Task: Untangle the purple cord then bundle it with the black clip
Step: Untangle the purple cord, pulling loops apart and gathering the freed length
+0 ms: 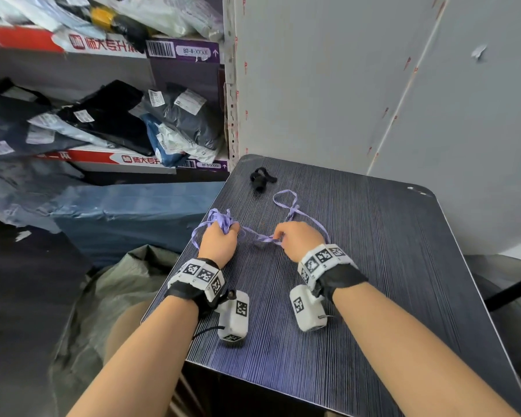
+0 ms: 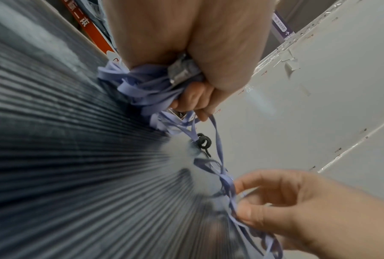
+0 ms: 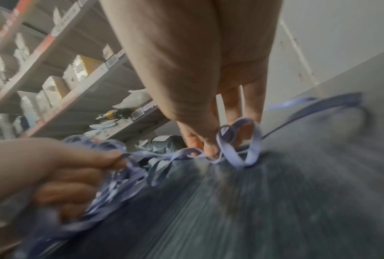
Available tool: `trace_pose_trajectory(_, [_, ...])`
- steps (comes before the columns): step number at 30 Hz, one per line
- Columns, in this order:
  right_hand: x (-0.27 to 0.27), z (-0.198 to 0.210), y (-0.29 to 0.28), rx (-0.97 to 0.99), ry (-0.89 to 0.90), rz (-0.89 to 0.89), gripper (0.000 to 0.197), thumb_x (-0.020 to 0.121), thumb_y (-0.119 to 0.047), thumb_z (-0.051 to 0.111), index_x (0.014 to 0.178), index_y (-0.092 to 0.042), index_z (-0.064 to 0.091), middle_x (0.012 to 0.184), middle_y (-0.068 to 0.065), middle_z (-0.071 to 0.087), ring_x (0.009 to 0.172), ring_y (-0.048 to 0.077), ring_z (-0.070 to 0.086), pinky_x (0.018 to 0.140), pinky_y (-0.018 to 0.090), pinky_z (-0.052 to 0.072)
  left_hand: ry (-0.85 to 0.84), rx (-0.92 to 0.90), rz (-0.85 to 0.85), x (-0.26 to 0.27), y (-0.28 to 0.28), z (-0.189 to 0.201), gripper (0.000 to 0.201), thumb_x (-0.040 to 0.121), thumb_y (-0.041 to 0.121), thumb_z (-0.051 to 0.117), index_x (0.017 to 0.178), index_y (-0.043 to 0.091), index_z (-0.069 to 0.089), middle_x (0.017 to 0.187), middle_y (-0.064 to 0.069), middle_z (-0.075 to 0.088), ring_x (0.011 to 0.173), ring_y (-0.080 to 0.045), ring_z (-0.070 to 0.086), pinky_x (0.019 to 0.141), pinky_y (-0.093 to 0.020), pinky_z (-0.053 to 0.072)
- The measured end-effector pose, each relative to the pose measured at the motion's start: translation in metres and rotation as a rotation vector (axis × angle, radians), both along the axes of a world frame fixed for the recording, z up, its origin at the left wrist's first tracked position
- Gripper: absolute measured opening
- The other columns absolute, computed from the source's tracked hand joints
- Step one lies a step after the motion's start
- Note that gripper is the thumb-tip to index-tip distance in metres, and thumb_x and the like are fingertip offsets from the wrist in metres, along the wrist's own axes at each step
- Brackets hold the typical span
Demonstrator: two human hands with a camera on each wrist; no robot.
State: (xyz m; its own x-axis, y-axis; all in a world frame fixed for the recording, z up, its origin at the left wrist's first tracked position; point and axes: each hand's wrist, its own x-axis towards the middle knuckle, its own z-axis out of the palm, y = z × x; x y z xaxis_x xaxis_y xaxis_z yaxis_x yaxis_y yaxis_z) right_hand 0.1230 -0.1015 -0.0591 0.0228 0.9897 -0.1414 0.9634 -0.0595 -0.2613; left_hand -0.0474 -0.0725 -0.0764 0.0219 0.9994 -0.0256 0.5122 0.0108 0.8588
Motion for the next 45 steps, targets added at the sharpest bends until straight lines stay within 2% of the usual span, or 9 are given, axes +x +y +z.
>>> trace_pose_trajectory(7, [0.018,0.004,0.003,0.122,-0.302,0.05,0.032,0.093,-0.011,0.047,0.119,-0.025,0.06,0.117,0.002,0.058,0.118,0.027,0.042,0.099,0.044,0.032,0.021,0.001,-0.059,0.002,-0.002,-0.001,0.03,0.095,0.015,0.047,0.068,0.003,0.054,0.058,-0.005,0.046,0.059,-0.022,0.044,0.063,-0.028,0.034])
trace_pose_trajectory(13, [0.019,0.004,-0.005,0.332,-0.156,-0.07,0.031,0.096,-0.017,0.042,0.118,-0.027,0.062,0.114,0.002,0.06,0.109,0.025,0.05,0.09,0.037,0.039,0.032,-0.003,-0.092,0.002,-0.005,-0.001,0.029,0.096,0.016,0.046,0.075,0.0,0.059,0.06,-0.006,0.049,0.061,-0.022,0.046,0.063,-0.03,0.036])
trace_pose_trajectory(16, [0.013,0.017,-0.009,0.367,0.008,-0.13,0.032,0.096,-0.018,0.038,0.114,-0.023,0.064,0.094,0.005,0.069,0.079,0.024,0.062,0.066,0.033,0.048,0.015,-0.001,-0.083,0.0,-0.003,-0.002,0.03,0.096,0.017,0.046,0.088,-0.006,0.064,0.064,-0.007,0.051,0.068,-0.024,0.049,0.067,-0.031,0.038])
trace_pose_trajectory(20, [0.004,0.02,-0.009,0.411,0.212,-0.186,0.028,0.097,-0.017,0.036,0.106,-0.016,0.062,0.069,0.007,0.06,0.056,0.022,0.048,0.053,0.029,0.039,0.012,0.003,-0.095,-0.001,-0.004,-0.002,0.029,0.096,0.017,0.047,0.087,-0.003,0.065,0.065,-0.007,0.052,0.071,-0.024,0.05,0.068,-0.031,0.038])
trace_pose_trajectory(24, [-0.009,0.013,-0.006,0.379,0.509,-0.195,0.012,0.092,-0.023,0.052,0.1,-0.014,0.052,0.083,0.001,0.058,0.075,0.019,0.058,0.066,0.03,0.044,-0.03,-0.011,-0.082,-0.003,-0.004,-0.003,0.026,0.096,0.02,0.048,0.082,0.007,0.067,0.07,-0.006,0.058,0.073,-0.024,0.053,0.07,-0.028,0.038])
trace_pose_trajectory(27, [-0.018,0.002,-0.005,0.354,0.672,-0.153,0.044,0.08,-0.033,0.071,0.104,-0.016,0.038,0.106,0.0,0.049,0.095,0.012,0.055,0.078,0.029,0.045,-0.03,-0.019,-0.085,-0.003,-0.004,-0.002,0.026,0.095,0.02,0.049,0.082,0.006,0.067,0.073,-0.01,0.06,0.074,-0.024,0.054,0.07,-0.03,0.039])
trace_pose_trajectory(34, [-0.021,-0.006,0.002,0.504,0.695,-0.177,0.033,0.087,0.003,0.052,0.101,-0.022,0.037,0.091,-0.004,0.052,0.08,0.017,0.063,0.074,0.036,0.054,-0.067,-0.012,-0.088,-0.005,-0.005,-0.004,0.026,0.095,0.018,0.047,0.076,0.015,0.065,0.082,-0.01,0.063,0.08,-0.025,0.056,0.073,-0.029,0.04])
trace_pose_trajectory(40, [0.011,-0.004,-0.002,0.456,0.587,-0.284,0.038,0.087,0.0,0.055,0.116,-0.023,0.047,0.086,-0.006,0.066,0.083,0.014,0.063,0.074,0.032,0.052,-0.127,-0.058,-0.004,-0.007,-0.001,-0.004,0.025,0.094,0.019,0.048,0.073,0.013,0.059,0.075,-0.011,0.06,0.071,-0.024,0.053,0.072,-0.032,0.042])
trace_pose_trajectory(45, [0.051,-0.004,-0.004,0.529,0.368,-0.503,0.022,0.089,-0.005,0.054,0.091,-0.02,0.071,0.099,0.011,0.065,0.083,0.02,0.057,0.074,0.022,0.043,-0.165,-0.044,0.021,-0.004,-0.002,-0.003,0.033,0.095,0.017,0.047,0.063,0.02,0.05,0.061,-0.001,0.051,0.059,-0.015,0.046,0.059,-0.027,0.035])
